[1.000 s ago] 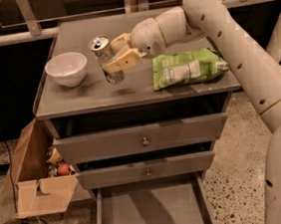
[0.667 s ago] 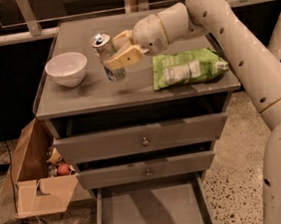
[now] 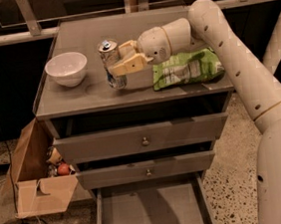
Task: Pick redbull can from bottom drawer and place on counter
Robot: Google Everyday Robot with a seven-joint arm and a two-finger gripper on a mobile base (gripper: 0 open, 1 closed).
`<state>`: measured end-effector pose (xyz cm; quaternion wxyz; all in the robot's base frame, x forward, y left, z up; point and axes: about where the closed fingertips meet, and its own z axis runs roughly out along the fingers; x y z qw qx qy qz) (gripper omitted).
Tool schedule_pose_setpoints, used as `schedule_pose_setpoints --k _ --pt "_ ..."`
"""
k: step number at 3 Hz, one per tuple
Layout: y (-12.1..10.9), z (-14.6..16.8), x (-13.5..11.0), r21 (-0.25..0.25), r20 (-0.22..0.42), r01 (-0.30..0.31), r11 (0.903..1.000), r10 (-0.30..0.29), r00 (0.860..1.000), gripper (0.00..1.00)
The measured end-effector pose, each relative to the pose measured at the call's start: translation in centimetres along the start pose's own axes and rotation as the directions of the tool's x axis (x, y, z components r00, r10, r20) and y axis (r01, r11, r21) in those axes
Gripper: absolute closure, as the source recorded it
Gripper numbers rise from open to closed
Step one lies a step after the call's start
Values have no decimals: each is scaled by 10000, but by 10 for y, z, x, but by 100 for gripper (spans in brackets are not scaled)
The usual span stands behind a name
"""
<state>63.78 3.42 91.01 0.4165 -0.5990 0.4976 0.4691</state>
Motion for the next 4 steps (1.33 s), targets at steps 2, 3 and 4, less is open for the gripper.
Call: schedule_pose_setpoints --k 2,3,4 --pt "3 7 4 492 -568 664 9966 -636 9964 100" --pt "3 7 4 497 -574 671 9965 -642 9963 100" --pt "-2 12 15 214 -538 209 9996 -198 9984 100"
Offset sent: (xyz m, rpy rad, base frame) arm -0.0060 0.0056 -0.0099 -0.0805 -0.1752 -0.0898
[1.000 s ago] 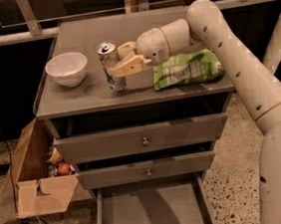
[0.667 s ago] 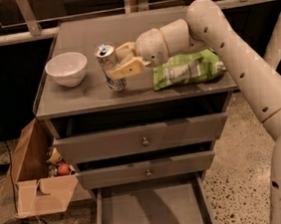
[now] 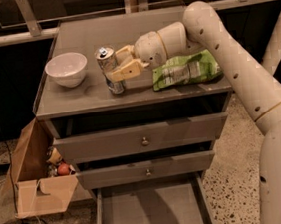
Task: Pick redbull can from bottom drawer and place on counter
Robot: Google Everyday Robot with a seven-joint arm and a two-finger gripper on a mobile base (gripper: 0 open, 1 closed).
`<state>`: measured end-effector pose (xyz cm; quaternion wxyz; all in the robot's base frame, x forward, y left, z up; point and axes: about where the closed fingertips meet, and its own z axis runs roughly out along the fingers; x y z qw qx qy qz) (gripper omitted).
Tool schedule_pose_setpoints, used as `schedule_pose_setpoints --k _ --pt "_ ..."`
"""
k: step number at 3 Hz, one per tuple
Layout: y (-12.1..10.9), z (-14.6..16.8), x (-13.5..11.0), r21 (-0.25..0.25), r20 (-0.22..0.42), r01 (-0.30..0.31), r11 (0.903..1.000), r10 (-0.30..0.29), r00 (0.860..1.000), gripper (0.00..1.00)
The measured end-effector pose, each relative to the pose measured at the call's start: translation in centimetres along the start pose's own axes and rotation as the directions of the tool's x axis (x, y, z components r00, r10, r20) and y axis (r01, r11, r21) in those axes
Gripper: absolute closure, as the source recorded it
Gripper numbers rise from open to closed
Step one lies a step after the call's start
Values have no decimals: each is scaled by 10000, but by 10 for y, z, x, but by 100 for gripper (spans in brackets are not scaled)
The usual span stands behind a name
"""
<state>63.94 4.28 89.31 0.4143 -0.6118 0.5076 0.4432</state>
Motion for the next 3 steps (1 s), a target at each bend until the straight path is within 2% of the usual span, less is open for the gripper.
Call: schedule_pose_setpoints --k 2,3 --pt "-3 5 9 -383 -13 -412 9984 412 9991 100" --pt "-3 5 9 -384 -12 -412 9984 412 9991 81"
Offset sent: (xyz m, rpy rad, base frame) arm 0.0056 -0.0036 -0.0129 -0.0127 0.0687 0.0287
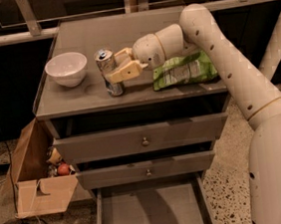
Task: Pick redbull can from bottom drawer and place on counter
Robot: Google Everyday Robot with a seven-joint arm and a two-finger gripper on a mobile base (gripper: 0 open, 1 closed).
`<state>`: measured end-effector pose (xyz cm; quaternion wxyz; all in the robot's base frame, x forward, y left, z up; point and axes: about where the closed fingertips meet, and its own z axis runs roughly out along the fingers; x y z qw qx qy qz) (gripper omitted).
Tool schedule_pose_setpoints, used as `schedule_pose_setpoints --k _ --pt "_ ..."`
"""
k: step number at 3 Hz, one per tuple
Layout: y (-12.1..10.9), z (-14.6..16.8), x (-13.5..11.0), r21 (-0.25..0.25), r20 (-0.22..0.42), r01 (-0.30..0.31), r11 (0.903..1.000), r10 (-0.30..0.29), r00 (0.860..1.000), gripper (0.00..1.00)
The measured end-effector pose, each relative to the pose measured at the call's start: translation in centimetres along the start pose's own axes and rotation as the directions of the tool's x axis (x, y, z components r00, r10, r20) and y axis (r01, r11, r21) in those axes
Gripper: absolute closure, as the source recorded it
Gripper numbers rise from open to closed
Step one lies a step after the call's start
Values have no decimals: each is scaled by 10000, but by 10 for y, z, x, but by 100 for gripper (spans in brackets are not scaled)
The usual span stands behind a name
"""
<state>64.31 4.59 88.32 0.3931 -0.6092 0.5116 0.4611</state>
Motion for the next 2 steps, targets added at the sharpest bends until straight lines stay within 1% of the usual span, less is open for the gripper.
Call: schedule_pose_setpoints --k 1,2 --pt "0 0 0 0 0 0 10000 0 10000 58" --pt "0 0 0 -1 0 0 10000 0 10000 27"
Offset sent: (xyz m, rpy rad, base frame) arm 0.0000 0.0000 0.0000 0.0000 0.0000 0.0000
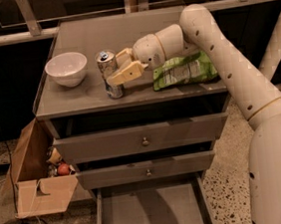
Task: Pick redbull can from bottom drawer and place on counter
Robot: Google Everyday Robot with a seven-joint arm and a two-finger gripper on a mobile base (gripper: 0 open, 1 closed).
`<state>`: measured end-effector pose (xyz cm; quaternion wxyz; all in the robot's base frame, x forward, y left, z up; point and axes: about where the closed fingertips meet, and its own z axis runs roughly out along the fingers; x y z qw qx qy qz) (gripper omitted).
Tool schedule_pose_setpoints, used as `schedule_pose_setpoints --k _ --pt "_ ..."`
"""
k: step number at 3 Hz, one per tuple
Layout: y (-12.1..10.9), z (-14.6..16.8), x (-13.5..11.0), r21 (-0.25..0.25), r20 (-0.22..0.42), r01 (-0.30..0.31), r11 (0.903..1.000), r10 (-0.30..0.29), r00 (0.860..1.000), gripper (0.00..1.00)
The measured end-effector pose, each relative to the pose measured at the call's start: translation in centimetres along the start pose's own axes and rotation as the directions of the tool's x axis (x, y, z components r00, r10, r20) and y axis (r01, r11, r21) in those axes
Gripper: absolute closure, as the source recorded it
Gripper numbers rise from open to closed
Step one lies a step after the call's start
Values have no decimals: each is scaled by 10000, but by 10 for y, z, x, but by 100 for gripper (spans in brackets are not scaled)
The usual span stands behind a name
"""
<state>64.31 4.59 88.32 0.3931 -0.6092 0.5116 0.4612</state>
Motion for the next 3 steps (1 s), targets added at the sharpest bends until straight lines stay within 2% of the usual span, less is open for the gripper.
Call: schedule_pose_setpoints --k 1,3 --pt "0 0 0 0 0 0 10000 0 10000 3" --pt "0 0 0 -1 0 0 10000 0 10000 0"
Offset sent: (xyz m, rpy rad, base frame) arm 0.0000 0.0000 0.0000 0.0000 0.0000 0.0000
